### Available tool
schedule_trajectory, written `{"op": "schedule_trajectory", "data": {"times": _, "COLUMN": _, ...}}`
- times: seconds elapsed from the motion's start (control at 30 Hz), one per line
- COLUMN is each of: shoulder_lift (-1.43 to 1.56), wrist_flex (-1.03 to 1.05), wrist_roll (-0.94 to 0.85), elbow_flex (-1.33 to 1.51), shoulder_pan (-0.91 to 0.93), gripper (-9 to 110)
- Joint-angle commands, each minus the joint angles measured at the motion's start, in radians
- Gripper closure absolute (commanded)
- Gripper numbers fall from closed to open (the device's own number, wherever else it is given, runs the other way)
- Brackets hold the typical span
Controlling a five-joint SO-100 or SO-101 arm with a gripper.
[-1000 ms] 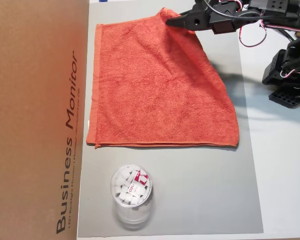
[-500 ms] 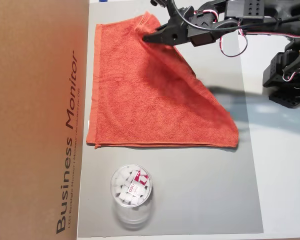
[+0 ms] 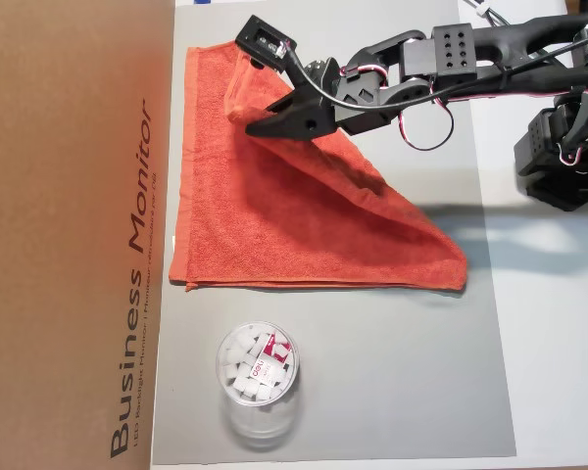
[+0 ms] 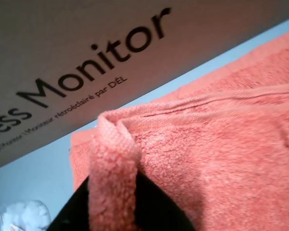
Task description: Fold the blanket.
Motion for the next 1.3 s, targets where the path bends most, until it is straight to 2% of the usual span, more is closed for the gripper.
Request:
{"op": "schedule_trajectory", "data": {"times": 0.0, "shoulder_lift": -0.021, "wrist_flex": -0.018, "wrist_roll": -0.048, "elbow_flex": -0.084, "shoulder_pan": -0.020, "gripper": 102}}
{"op": "schedule_trajectory", "data": {"times": 0.5, "shoulder_lift": -0.227, "wrist_flex": -0.018, "wrist_roll": -0.141, "elbow_flex": -0.325, "shoulder_pan": -0.097, "gripper": 102}}
{"op": "schedule_trajectory", "data": {"times": 1.27, "shoulder_lift": -0.517, "wrist_flex": -0.021, "wrist_roll": -0.508, "elbow_flex": -0.626, "shoulder_pan": -0.135, "gripper": 102}}
